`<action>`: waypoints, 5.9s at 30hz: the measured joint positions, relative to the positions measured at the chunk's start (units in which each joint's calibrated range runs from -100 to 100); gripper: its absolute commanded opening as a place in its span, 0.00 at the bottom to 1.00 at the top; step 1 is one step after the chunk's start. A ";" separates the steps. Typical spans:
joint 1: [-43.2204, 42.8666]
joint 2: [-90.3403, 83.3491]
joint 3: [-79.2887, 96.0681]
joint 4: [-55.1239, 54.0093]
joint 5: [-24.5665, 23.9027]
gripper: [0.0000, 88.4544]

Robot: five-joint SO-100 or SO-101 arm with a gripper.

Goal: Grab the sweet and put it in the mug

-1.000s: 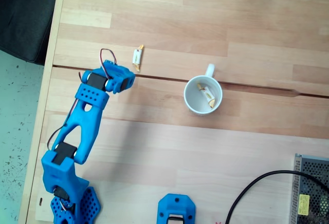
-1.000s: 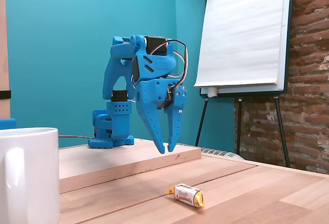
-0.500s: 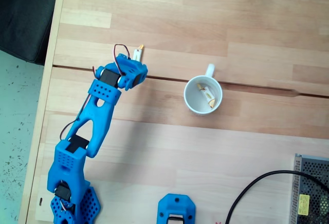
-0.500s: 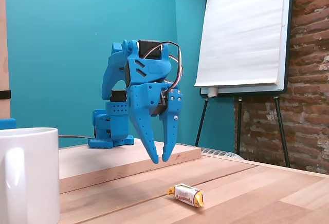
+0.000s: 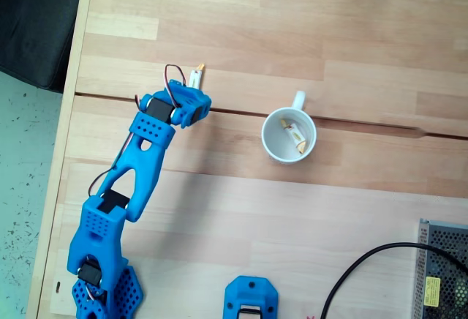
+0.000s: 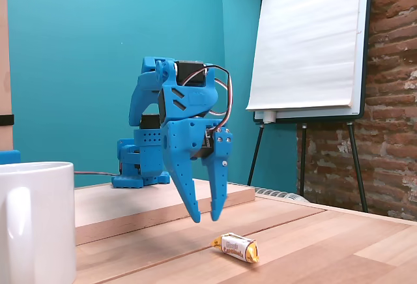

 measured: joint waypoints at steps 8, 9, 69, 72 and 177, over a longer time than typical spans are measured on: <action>-2.29 0.00 -0.45 0.00 0.20 0.19; -2.73 0.00 -0.45 0.00 0.29 0.19; -1.70 17.26 -16.05 -6.10 0.15 0.13; -1.70 17.26 -16.05 -6.10 0.15 0.04; 24.22 -20.07 8.07 -8.79 -8.06 0.06</action>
